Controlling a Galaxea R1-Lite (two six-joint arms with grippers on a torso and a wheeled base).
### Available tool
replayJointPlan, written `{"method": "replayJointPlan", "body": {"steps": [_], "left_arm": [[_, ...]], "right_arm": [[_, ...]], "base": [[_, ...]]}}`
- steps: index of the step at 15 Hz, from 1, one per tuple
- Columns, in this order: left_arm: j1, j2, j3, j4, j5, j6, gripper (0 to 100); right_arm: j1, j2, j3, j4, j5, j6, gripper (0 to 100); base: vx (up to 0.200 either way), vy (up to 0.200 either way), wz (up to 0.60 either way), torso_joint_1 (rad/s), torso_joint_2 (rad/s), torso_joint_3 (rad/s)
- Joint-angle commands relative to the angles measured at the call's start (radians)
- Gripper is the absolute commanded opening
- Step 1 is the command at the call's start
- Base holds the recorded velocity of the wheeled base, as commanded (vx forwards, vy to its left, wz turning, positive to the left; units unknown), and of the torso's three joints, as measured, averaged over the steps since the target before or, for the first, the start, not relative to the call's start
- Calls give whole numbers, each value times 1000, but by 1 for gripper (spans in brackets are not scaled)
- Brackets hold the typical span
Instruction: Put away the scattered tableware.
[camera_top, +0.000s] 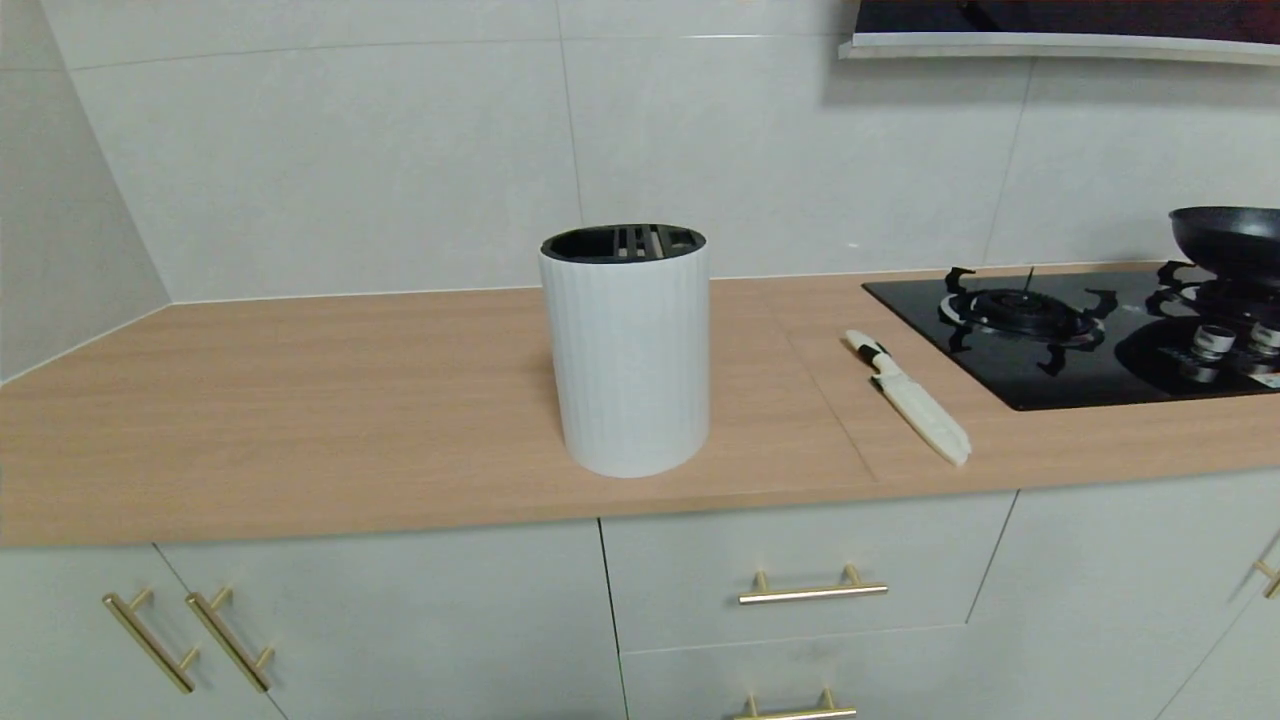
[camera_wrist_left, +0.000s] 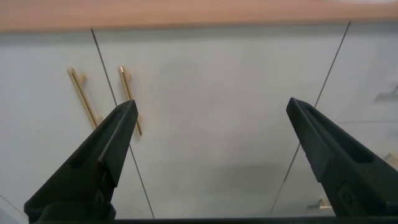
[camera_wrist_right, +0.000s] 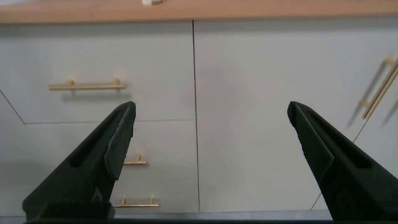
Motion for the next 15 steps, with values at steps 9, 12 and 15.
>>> {"method": "replayJointPlan", "body": {"steps": [9, 12, 15], "left_arm": [[0, 0, 0, 0, 1, -1, 100], [0, 0, 0, 0, 1, -1, 100], [0, 0, 0, 0, 1, -1, 100]], "right_arm": [[0, 1, 0, 0, 0, 0, 100], [0, 1, 0, 0, 0, 0, 100], [0, 1, 0, 0, 0, 0, 100]], "base": [[0, 0, 0, 212, -493, -282], [0, 0, 0, 235, -538, -295], [0, 0, 0, 268, -556, -303]]}}
